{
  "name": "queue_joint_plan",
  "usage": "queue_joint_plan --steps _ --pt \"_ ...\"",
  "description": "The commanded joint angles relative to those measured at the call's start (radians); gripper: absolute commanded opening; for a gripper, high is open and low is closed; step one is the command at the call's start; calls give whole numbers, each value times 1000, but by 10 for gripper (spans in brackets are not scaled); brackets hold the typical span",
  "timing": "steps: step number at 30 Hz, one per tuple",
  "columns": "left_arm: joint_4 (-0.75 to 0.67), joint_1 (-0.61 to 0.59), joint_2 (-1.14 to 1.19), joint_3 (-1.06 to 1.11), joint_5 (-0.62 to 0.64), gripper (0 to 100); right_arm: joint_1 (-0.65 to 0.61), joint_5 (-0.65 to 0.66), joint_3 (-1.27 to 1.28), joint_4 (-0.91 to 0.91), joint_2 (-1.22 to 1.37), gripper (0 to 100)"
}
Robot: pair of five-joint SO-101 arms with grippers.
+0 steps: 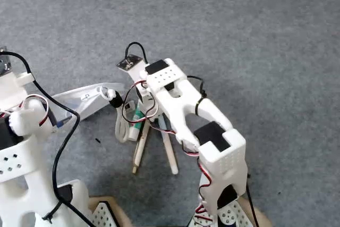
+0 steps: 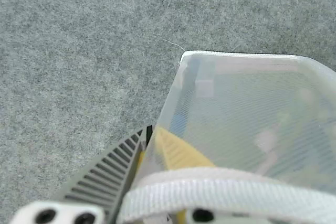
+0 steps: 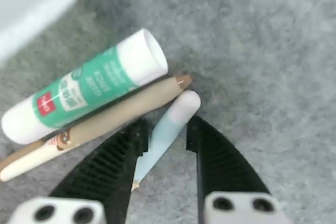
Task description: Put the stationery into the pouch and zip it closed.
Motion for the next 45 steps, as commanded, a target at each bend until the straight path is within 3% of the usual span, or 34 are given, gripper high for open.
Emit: queue_joint_plan --steps 1,7,14,24,32,45 --pt "-8 -19 12 36 -3 28 -8 -8 -5 -9 -4 127" --pt "-8 -19 12 36 -3 28 -8 -6 1 -48 -4 42" --pt "-8 -19 12 36 -3 28 -6 -2 1 -46 -5 34" --pt "-8 -19 12 36 -3 28 118 0 -18 -44 -94 12" --pt "-8 -19 12 36 -3 28 189 0 -18 -44 -303 12" --pt "-8 -16 12 65 -3 28 183 -6 -18 -137 -852 12"
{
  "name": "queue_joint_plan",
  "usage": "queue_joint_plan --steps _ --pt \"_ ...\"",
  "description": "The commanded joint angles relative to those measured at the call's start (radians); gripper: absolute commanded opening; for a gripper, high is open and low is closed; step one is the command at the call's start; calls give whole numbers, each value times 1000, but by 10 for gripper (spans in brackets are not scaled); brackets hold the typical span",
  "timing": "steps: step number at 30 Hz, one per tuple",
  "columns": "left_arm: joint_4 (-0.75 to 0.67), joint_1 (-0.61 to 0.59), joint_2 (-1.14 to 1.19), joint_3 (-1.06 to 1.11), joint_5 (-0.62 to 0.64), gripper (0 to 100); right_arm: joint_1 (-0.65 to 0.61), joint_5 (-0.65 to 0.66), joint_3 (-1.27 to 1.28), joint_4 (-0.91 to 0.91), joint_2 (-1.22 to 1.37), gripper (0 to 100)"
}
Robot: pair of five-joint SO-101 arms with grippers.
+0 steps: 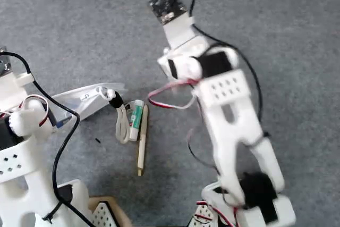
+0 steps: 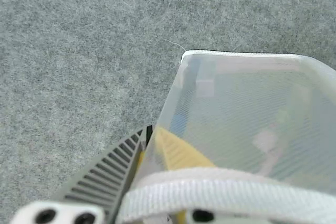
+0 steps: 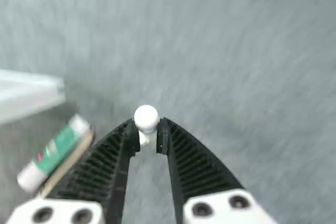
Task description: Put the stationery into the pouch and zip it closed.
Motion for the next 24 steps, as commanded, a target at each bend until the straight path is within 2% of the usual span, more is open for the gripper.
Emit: queue_joint_plan --steps 1,6,11,15,21,24 --pt "-11 -16 12 67 -3 28 3 -5 -21 -63 -186 12" --pt "-14 -12 12 85 -3 28 -32 0 -21 -149 -311 12" --pt "-14 -12 12 84 -3 28 -124 2 -27 -198 -323 12" --pt "-14 -12 11 84 -5 28 -143 2 -13 -198 -315 13" --pt "-12 -13 6 79 -5 28 -138 5 143 -221 -315 18" --pt "-9 -18 5 76 -5 28 -138 66 257 -308 -305 79"
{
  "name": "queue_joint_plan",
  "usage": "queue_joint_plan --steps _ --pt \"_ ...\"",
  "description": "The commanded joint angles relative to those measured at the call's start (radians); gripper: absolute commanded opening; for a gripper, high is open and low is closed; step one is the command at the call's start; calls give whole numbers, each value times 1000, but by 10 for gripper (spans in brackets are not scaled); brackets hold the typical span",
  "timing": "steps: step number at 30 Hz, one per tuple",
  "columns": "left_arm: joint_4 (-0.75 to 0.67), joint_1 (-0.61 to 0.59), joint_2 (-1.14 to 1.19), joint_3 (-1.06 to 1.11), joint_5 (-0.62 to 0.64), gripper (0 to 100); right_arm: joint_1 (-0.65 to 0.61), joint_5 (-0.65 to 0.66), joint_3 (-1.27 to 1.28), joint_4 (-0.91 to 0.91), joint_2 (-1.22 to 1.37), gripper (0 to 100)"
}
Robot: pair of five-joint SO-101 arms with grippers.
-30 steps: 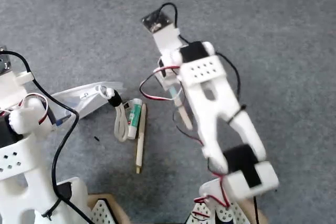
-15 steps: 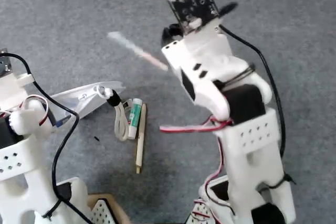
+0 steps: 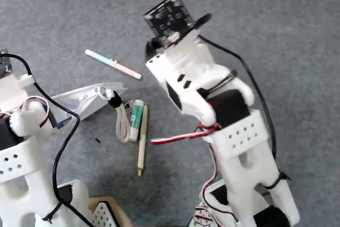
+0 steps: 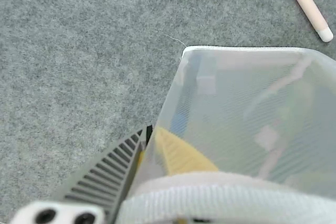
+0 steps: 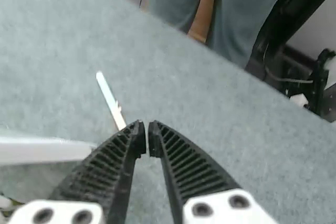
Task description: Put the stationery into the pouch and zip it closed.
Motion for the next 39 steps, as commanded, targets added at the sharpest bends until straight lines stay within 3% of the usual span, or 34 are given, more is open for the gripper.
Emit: queue_joint_plan --steps 1,7,22,29,39 --pt "-8 -16 6 54 -5 28 -9 72 91 -109 4 98" --pt "-8 -18 5 54 -5 28 -9 112 93 -192 189 109" --pt "-9 -18 5 54 -5 28 -9 110 -275 -187 697 113" --pt "-9 -18 5 59 -5 28 -14 110 -538 -78 960 113" --pt "-9 -18 5 62 -5 28 -31 110 -1145 187 1392 113"
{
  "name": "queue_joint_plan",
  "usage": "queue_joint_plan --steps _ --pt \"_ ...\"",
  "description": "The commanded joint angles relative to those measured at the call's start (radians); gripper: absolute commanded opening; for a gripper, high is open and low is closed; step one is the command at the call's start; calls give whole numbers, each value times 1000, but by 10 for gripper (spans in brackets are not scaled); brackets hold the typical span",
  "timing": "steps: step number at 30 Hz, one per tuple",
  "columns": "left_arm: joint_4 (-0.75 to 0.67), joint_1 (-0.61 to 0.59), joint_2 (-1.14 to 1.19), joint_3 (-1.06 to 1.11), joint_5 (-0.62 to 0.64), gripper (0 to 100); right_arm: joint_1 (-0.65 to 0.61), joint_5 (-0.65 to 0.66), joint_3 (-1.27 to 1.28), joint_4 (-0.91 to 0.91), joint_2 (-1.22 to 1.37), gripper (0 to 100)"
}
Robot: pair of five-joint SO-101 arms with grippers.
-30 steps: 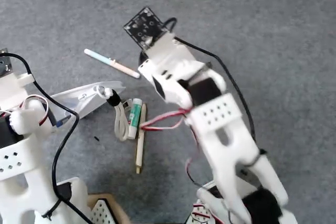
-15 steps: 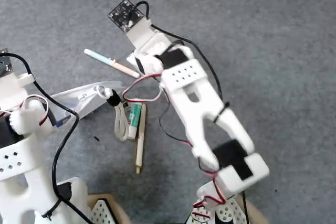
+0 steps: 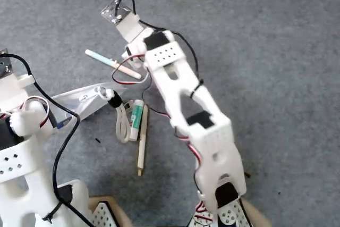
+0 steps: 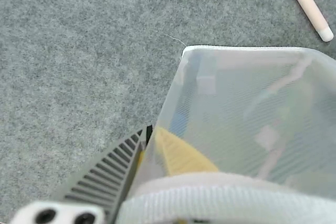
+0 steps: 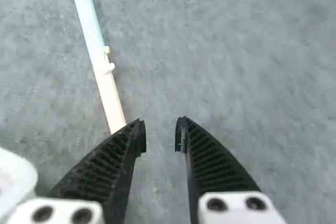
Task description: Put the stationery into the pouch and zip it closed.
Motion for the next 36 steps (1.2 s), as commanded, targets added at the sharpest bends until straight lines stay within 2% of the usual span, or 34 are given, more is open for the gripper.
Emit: queue_joint_plan --steps 1,9,15,21,36 --pt "-9 -18 5 61 -5 28 -32 8 -274 97 110 113" --pt "-9 -18 5 61 -5 28 -100 8 -734 304 407 113" --pt "-8 -18 5 61 -5 28 -101 8 -921 400 556 123" --pt "-8 -18 5 61 -5 28 -100 14 -947 477 593 224" --pt "-8 -18 5 61 -5 28 -100 15 -862 578 585 226"
